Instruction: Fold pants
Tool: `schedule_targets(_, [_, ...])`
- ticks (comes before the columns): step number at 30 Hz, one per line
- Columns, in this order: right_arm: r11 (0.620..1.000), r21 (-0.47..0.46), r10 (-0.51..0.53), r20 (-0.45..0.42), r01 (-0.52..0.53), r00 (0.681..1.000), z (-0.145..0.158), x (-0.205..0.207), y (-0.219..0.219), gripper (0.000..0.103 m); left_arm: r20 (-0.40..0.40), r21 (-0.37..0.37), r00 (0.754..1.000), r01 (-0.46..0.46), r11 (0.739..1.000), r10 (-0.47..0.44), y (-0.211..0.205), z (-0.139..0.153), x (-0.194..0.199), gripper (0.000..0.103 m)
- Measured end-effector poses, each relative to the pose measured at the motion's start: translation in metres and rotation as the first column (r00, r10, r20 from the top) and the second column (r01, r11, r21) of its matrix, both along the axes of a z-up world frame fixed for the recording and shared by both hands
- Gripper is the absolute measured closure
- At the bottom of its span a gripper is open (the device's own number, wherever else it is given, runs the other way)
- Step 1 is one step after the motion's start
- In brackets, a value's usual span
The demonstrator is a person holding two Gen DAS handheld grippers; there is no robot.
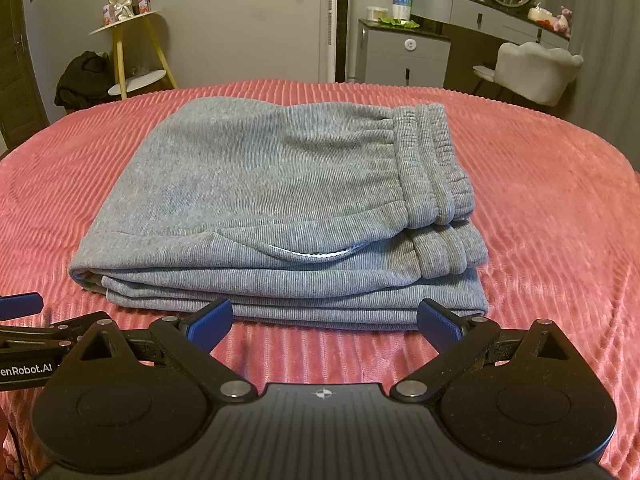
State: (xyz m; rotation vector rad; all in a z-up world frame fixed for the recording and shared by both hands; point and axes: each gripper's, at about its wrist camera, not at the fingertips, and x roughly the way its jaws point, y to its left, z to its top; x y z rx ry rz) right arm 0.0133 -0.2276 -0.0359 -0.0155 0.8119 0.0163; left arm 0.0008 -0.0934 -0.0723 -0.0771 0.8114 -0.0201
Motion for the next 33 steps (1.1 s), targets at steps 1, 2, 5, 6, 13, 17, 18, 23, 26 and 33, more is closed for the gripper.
schedule_targets(1, [1.0,0.0,0.0,0.0,0.0,1.0,0.0,0.0,0.0001,0.004,0.0,0.0,1.0,-0.001,1.0,0.001,-0.0002,0.0,0.0,0.002])
schedule_targets(2, [1.0,-0.001,0.0,0.001,0.0,1.0,0.0,0.0,0.0001,0.004,0.0,-0.001,1.0,-0.001,1.0,0.001,-0.0001,0.0,0.0,0.002])
schedule_targets(5, [1.0,0.0,0.0,0.0,0.0,1.0,-0.0001,0.0003,0.0001,0.004,0.0,-0.002,1.0,-0.002,1.0,0.002,-0.0003,-0.0004,-0.0002,0.002])
schedule_targets(6, [1.0,0.0,-0.001,0.0,0.001,1.0,0.0,0.0003,0.0002,0.004,0.0,-0.002,1.0,-0.002,1.0,0.002,-0.0003,-0.0003,-0.0002,0.002])
schedule_targets(13, [1.0,0.0,0.0,0.0,0.0,1.0,0.0001,0.0003,-0.0001,0.004,0.0,0.0,1.0,0.002,1.0,-0.002,-0.0009,-0.0001,-0.0003,0.002])
schedule_targets(17, [1.0,0.0,-0.001,0.0,0.001,1.0,0.0001,0.0002,-0.0001,0.004,0.004,-0.001,1.0,0.001,1.0,-0.001,-0.0009,0.0006,-0.0006,0.002])
schedule_targets(18, [1.0,0.0,0.0,0.0,0.0,1.0,0.0001,0.0002,-0.0001,0.004,0.004,-0.002,1.0,0.0,1.0,0.0,-0.0007,0.0007,-0.0009,0.002])
schedule_targets(23, [1.0,0.0,0.0,0.0,0.0,1.0,0.0002,0.0001,-0.0001,0.004,0.009,-0.002,1.0,0.001,1.0,-0.001,-0.0002,0.0014,-0.0015,0.002])
schedule_targets(26, [1.0,-0.001,0.0,0.0,0.0,1.0,0.0001,0.0002,-0.0001,0.004,0.009,-0.003,1.0,0.003,1.0,-0.003,-0.0003,0.0014,-0.0012,0.002])
schedule_targets(33, [1.0,-0.002,0.0,-0.002,0.0,1.0,-0.0002,0.0005,-0.0007,0.004,0.01,-0.02,1.0,0.002,1.0,-0.002,0.0009,0.0026,-0.0013,0.002])
